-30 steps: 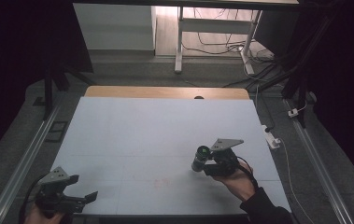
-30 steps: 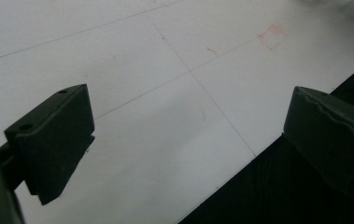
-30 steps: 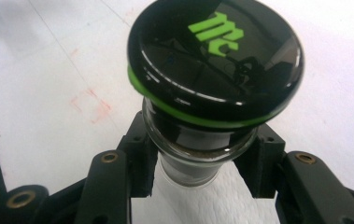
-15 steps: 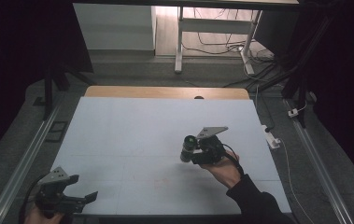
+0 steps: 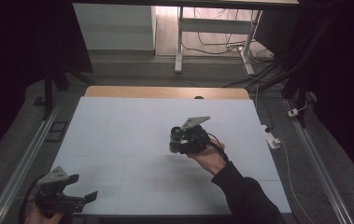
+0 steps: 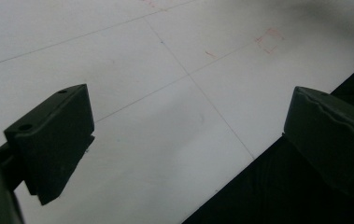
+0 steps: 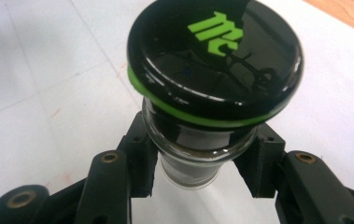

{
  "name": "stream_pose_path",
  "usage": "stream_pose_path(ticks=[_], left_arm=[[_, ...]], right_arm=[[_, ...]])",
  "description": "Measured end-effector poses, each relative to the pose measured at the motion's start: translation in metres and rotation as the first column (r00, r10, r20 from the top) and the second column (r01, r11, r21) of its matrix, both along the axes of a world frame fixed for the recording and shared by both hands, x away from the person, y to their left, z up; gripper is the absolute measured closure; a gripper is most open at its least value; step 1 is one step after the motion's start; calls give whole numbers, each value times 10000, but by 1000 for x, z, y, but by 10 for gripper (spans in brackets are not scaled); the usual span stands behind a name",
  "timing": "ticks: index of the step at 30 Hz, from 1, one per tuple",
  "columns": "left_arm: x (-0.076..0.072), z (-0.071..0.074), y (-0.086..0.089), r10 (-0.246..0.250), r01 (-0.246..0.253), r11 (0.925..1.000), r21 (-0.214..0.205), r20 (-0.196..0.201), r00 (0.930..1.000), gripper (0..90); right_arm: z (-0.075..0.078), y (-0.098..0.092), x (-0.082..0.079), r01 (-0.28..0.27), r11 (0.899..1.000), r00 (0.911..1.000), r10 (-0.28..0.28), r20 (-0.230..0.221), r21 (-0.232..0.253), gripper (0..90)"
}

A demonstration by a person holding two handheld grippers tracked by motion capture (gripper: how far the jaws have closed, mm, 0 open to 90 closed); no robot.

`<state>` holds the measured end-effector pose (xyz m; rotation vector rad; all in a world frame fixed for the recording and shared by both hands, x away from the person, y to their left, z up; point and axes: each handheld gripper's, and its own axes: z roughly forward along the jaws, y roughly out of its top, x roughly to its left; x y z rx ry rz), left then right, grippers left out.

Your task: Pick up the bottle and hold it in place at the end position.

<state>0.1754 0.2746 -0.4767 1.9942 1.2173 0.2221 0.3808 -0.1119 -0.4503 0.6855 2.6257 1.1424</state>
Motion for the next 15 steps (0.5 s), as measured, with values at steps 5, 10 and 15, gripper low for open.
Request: stream_pose_path(ticks=[5,10,15], left_arm=[[1,0,1,-3,3,10000,-61,-43,10000,31],[1,0,1,-18,18,10000,-65,-64,10000,31],[1,0,1,-16,15,9999,-108,-70,10000,31]], right_arm=[[-7,12,11,-48,9998,10000,49,45,-198,528],[-13,18,20,52,9993,10000,-51,23,-357,528],[-23,23,28,108,9986,9999,-105,53,-514,528]])
